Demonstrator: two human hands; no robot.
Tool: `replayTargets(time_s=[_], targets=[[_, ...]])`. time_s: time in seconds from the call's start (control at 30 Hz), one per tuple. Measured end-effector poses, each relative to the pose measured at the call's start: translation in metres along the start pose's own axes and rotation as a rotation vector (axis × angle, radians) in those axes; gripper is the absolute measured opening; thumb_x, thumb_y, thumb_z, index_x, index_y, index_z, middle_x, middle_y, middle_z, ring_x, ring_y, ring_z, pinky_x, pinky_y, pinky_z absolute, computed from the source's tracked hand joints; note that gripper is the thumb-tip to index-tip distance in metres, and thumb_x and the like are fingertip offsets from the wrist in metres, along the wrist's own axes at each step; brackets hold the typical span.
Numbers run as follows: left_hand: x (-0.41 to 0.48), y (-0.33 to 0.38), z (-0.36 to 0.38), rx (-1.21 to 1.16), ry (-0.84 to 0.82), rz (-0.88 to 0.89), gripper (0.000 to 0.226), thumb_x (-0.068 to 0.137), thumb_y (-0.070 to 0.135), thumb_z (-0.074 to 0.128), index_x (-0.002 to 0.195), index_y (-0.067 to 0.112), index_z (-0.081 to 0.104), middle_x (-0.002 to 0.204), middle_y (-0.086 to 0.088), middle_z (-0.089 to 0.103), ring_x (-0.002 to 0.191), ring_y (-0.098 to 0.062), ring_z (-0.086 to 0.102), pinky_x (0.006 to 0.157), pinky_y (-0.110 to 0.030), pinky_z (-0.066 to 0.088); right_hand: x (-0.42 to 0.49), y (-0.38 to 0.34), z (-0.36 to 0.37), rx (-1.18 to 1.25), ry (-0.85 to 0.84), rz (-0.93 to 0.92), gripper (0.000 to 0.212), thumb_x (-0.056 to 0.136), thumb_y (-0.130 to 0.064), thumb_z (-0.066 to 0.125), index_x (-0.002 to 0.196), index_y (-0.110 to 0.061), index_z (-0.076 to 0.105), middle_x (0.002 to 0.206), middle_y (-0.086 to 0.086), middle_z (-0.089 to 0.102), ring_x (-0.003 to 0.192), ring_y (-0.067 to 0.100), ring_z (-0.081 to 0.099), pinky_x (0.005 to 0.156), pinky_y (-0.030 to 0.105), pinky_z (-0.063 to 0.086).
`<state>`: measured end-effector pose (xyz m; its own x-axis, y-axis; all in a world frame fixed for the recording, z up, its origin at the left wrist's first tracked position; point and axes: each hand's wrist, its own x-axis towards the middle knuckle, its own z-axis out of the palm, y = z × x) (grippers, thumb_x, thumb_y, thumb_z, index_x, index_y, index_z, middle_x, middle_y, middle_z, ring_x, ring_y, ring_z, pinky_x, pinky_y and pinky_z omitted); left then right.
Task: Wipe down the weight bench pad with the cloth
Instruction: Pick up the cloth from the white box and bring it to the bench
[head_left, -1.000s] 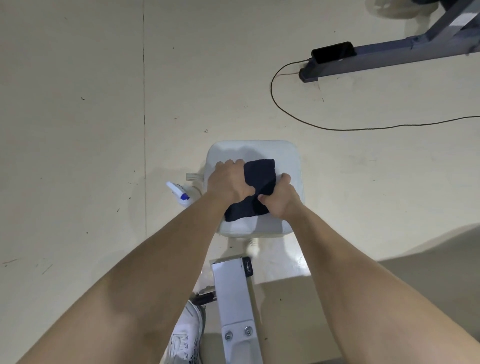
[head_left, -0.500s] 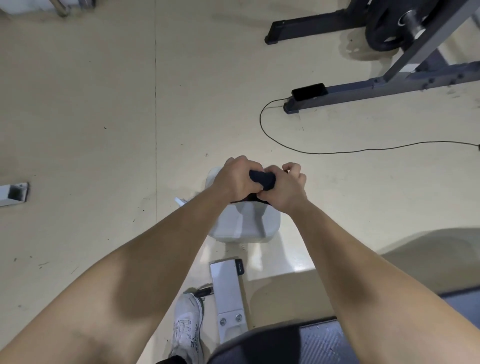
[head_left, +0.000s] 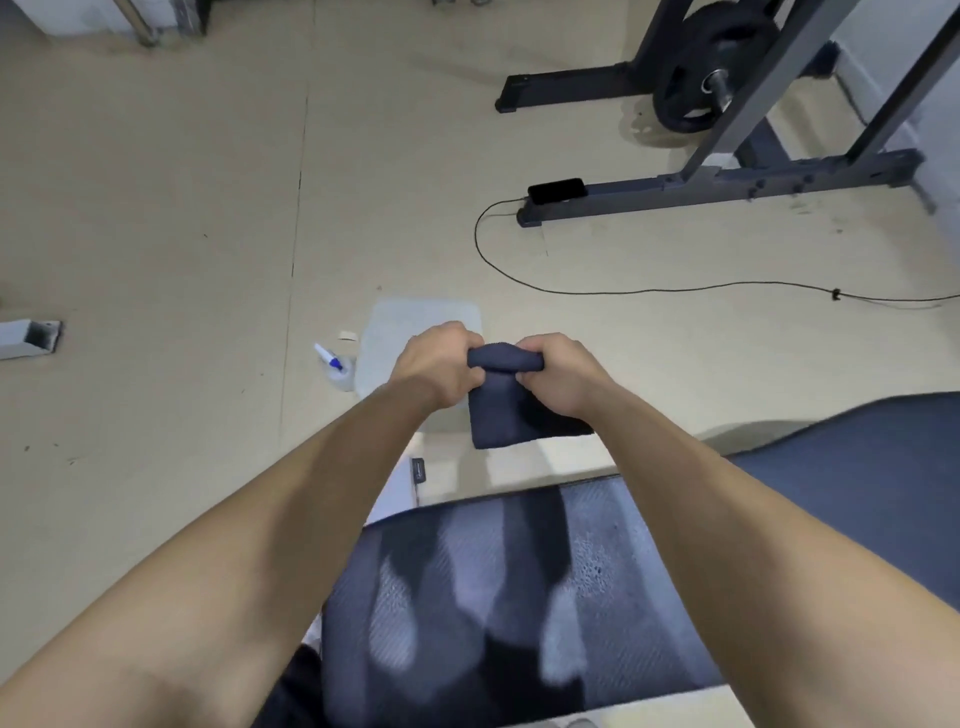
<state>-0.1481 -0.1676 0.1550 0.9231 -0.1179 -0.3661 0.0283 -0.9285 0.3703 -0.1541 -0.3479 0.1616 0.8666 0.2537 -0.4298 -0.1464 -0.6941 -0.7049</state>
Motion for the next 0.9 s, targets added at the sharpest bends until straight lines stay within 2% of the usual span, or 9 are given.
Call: replayTargets(time_s=[0.1,0.17,0.23,0.33,0.43,0.53,0.7,0.8,0.9], targets=[[-0.036,0.019,0.020,-0.045,0.038,-0.039,0.015,0.076,0.015,0.055,0.082,0.023,0.066,0.084,0.003,0.065,0.083,-0.025,0.060,0.066,-0.032,0.047,-0.040,0.013,0.008,0.027,0.034,0.038,0.030,0.075,-0.006,0.042,0.086,-0.021,0.065,0.086,0.005,0.069,0.087,0.028,0.063,0.070,0.036,0.051],[-0.059,0.024,0.032,-0.086,0.030,-0.028,0.021,0.078,0.009,0.052,0.085,0.021,0.069,0.090,-0.001,0.066,0.087,-0.027,0.061,0.072,-0.036,0.052,-0.067,0.021,0.018,-0.019,0.109,0.054,0.029,0.076,-0.005,0.045,0.087,-0.026,0.062,0.085,-0.001,0.068,0.083,0.025,0.062,0.068,0.036,0.051],[-0.079,0.023,0.047,-0.146,-0.006,0.022,0.029,0.080,0.003,0.049,0.093,0.019,0.069,0.103,-0.001,0.064,0.095,-0.025,0.059,0.083,-0.037,0.052,-0.095,0.028,0.033,-0.137,0.255,0.040,0.023,0.079,-0.006,0.049,0.090,-0.025,0.058,0.083,-0.004,0.064,0.079,0.026,0.057,0.061,0.035,0.044],[-0.109,0.020,0.073,-0.173,-0.085,0.138,0.048,0.081,-0.004,0.047,0.123,0.015,0.064,0.136,-0.001,0.051,0.121,-0.023,0.051,0.103,-0.028,0.041,-0.132,0.048,0.071,-0.305,0.442,-0.034,0.022,0.079,-0.003,0.053,0.095,-0.017,0.056,0.091,-0.001,0.060,0.085,0.028,0.051,0.062,0.033,0.034],[-0.137,0.002,0.105,-0.040,-0.212,0.255,0.051,0.083,-0.002,0.045,0.133,0.004,0.051,0.159,-0.004,0.028,0.139,-0.023,0.039,0.112,-0.031,0.034,-0.162,0.071,0.121,-0.429,0.409,0.030,0.025,0.081,-0.007,0.057,0.106,-0.014,0.058,0.105,0.006,0.060,0.094,0.031,0.052,0.067,0.037,0.038],[-0.168,-0.030,0.132,0.142,-0.235,0.395,0.043,0.076,0.001,0.046,0.119,0.003,0.051,0.146,-0.008,0.037,0.132,-0.029,0.040,0.104,-0.045,0.042,-0.186,0.078,0.180,-0.434,0.236,0.160,0.025,0.087,-0.014,0.055,0.111,-0.015,0.054,0.115,0.008,0.058,0.104,0.033,0.052,0.075,0.039,0.040],[-0.205,-0.089,0.150,0.235,-0.238,0.362,0.066,0.089,0.011,0.046,0.153,0.015,0.030,0.164,-0.004,0.018,0.152,-0.026,0.012,0.122,-0.039,0.017,-0.209,0.068,0.264,-0.443,0.053,0.278,0.037,0.095,-0.038,0.049,0.127,-0.021,0.053,0.134,0.008,0.045,0.121,0.035,0.043,0.092,0.044,0.045],[-0.220,-0.123,0.154,0.123,-0.105,0.262,0.060,0.089,0.015,0.052,0.147,0.013,0.041,0.157,-0.007,0.036,0.145,-0.026,0.029,0.118,-0.037,0.025,-0.210,0.061,0.286,-0.482,0.147,0.281,0.047,0.096,-0.051,0.043,0.136,-0.028,0.047,0.134,0.007,0.045,0.123,0.033,0.042,0.095,0.047,0.042],[-0.222,-0.155,0.158,-0.030,0.051,0.016,0.041,0.085,0.018,0.053,0.125,0.010,0.054,0.129,-0.009,0.058,0.122,-0.032,0.048,0.096,-0.044,0.046,-0.192,0.069,0.288,-0.679,0.221,0.193,0.062,0.098,-0.051,0.039,0.154,-0.032,0.023,0.149,0.015,0.034,0.135,0.037,0.031,0.105,0.050,0.032]])
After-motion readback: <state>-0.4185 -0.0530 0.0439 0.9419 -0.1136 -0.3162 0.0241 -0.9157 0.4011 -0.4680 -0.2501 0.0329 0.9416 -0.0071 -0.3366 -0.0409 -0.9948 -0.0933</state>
